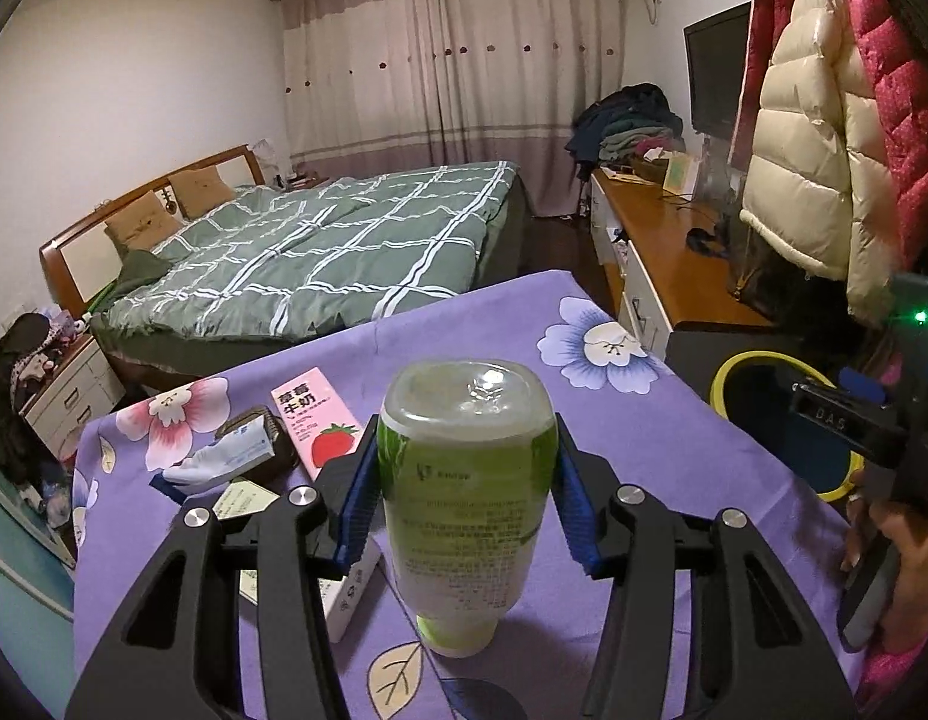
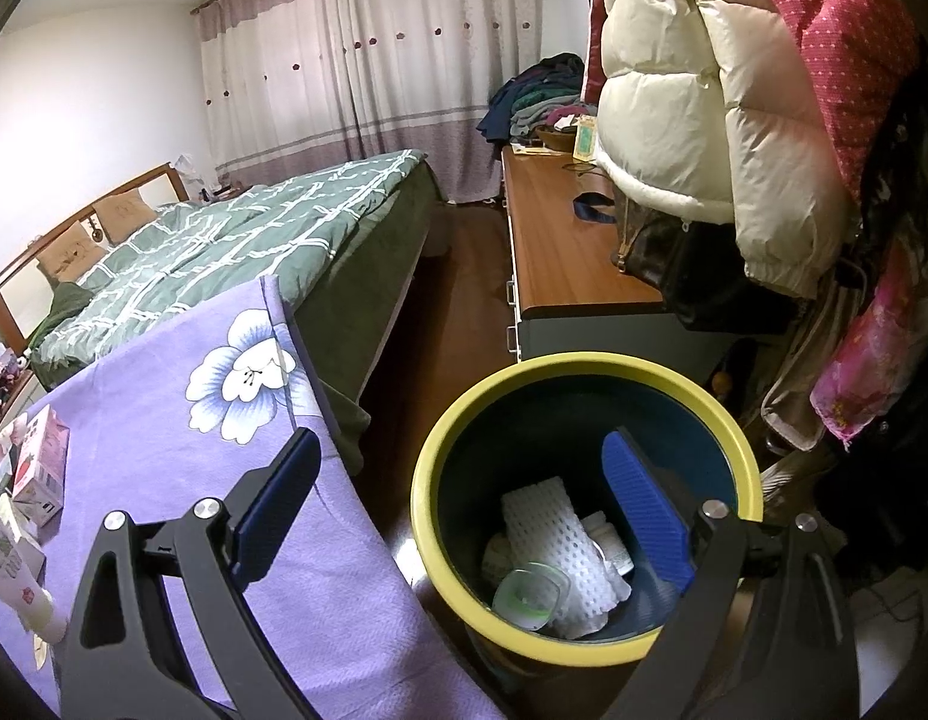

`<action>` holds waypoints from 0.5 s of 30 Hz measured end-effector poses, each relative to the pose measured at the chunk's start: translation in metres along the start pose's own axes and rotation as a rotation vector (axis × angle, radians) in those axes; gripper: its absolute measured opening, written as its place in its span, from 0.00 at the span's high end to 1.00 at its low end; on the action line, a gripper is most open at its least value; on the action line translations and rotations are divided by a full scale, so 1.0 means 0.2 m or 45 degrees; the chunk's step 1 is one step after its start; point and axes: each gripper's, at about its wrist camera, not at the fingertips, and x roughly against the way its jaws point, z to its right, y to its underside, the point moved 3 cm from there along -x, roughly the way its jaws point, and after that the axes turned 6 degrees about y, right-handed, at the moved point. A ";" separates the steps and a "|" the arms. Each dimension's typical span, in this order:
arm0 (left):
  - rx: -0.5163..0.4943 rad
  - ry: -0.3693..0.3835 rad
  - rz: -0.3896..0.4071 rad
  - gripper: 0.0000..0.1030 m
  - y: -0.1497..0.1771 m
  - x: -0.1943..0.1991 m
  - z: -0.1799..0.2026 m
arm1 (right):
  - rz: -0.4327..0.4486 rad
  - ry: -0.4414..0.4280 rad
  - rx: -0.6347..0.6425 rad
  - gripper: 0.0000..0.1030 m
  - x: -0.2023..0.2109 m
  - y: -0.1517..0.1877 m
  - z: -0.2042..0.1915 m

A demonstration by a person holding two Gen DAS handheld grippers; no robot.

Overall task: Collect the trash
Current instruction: 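Carry the milk bottle over the bin and open the left gripper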

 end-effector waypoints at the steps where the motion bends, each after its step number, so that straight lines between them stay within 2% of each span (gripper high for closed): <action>1: 0.005 0.011 -0.001 0.50 -0.01 0.00 0.01 | 0.001 -0.006 -0.001 0.12 0.00 0.00 0.00; 5: -0.005 0.037 -0.003 0.50 -0.03 -0.02 0.06 | -0.004 -0.068 -0.014 0.12 0.04 0.00 0.04; 8: -0.024 0.067 0.000 0.50 -0.06 -0.04 0.13 | 0.028 -0.068 0.008 0.12 0.09 -0.01 0.08; 15: -0.070 0.178 0.029 0.50 -0.20 -0.09 0.36 | 0.086 -0.053 -0.042 0.12 0.20 0.01 0.36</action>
